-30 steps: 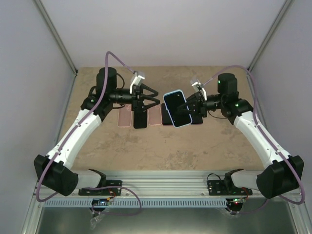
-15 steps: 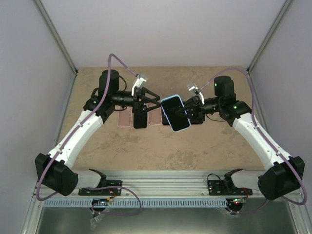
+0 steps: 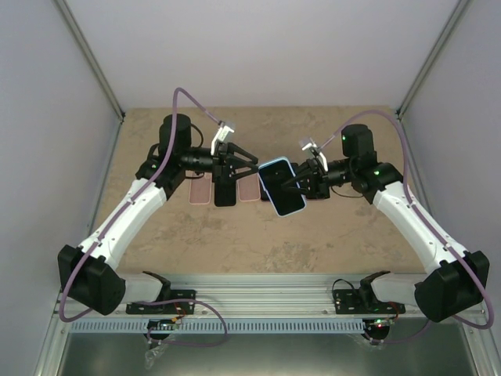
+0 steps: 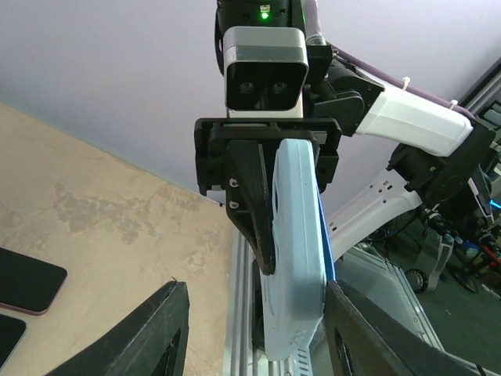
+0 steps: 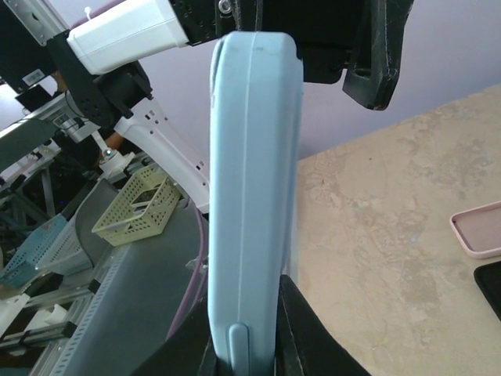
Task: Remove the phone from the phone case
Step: Remove the phone case from the phone.
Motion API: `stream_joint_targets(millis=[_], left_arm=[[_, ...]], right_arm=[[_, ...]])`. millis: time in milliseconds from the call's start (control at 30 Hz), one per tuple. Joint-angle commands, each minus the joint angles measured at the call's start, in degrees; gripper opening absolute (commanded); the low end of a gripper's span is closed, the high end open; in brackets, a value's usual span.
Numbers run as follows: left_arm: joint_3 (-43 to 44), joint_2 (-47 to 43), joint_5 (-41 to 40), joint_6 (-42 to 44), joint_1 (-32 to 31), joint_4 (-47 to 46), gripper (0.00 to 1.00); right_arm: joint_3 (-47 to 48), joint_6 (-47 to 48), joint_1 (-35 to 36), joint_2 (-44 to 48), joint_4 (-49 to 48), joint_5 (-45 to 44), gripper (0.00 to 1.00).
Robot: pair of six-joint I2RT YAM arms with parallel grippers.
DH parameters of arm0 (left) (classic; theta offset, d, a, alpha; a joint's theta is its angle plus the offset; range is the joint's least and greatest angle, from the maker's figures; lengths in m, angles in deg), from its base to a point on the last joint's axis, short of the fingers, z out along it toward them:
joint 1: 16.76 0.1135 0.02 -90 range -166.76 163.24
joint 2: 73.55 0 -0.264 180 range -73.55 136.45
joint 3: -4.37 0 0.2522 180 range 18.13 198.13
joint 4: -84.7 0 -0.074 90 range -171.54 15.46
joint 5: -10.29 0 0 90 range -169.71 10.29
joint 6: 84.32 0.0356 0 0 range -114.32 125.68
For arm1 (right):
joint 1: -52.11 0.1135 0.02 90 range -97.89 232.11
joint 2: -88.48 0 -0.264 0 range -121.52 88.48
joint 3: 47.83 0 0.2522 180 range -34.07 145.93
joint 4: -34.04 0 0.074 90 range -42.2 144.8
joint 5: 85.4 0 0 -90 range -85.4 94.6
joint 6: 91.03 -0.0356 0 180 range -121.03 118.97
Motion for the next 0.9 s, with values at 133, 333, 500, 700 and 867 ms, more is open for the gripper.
stream_joint_targets(millis=[133, 333, 500, 700, 867], left_arm=[[-0.8, 0.7, -1.9, -0.4, 0.5, -2.1, 0.46], [-2.1, 1.1, -4.1, -0.2, -0.3, -2.2, 0.42], [-3.0, 1.7, -5.7, 0.0, -1.4, -2.3, 0.39], [-4.4, 4.3, -8.4, -0.7, -1.4, -2.9, 0.35], [-6.4, 5.8, -6.5, -6.0, -1.2, -7.5, 0.35]], right_arm=[[2.8, 6.8, 2.4, 1.9, 3.8, 8.5, 0.01], [4.7, 7.4, 2.9, 1.4, 4.5, 10.2, 0.0], [7.3, 7.4, 3.7, 0.3, 4.7, 11.3, 0.01], [10.3, 8.8, 4.6, -0.7, 6.6, 13.1, 0.0], [11.6, 10.6, 4.9, -0.5, 9.2, 14.8, 0.01]])
